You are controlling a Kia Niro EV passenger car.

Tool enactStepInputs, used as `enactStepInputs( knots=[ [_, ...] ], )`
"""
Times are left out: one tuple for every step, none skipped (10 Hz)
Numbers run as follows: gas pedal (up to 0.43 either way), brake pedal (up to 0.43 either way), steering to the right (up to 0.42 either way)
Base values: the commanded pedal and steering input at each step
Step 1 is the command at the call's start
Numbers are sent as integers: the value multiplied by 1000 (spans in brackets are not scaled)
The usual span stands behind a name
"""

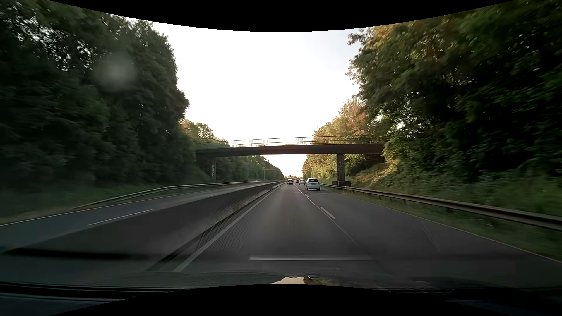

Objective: Follow the waypoints while adhering to traffic rules and regulations

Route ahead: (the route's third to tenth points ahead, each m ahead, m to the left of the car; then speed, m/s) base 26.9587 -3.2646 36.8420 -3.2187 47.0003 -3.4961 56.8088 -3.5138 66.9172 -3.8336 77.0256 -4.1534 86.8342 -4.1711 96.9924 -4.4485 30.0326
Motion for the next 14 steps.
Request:
enactStepInputs(
  knots=[
    [0, 0, 4],
    [0, 0, 4],
    [0, 0, 5],
    [0, 0, 7],
    [0, 0, 8],
    [0, 0, 8],
    [0, 0, 7],
    [0, 0, 7],
    [0, 0, 6],
    [0, 0, 7],
    [0, 0, 7],
    [0, 0, 6],
    [0, 0, 6],
    [0, 0, 7]
  ],
)
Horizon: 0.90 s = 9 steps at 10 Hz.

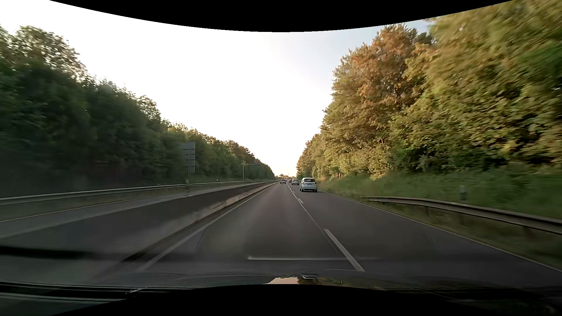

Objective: Follow the waypoints while adhering to traffic rules and regulations

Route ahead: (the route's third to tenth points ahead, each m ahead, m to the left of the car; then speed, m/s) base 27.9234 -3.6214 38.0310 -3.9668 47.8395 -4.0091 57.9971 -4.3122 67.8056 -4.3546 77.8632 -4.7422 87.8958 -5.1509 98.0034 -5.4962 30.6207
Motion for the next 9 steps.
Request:
enactStepInputs(
  knots=[
    [0, 6, 7],
    [0, 37, 6],
    [0, 67, 6],
    [0, 91, 7],
    [0, 104, 5],
    [0, 98, 4],
    [0, 104, 3],
    [0, 104, 2],
    [0, 104, 0]
  ],
)
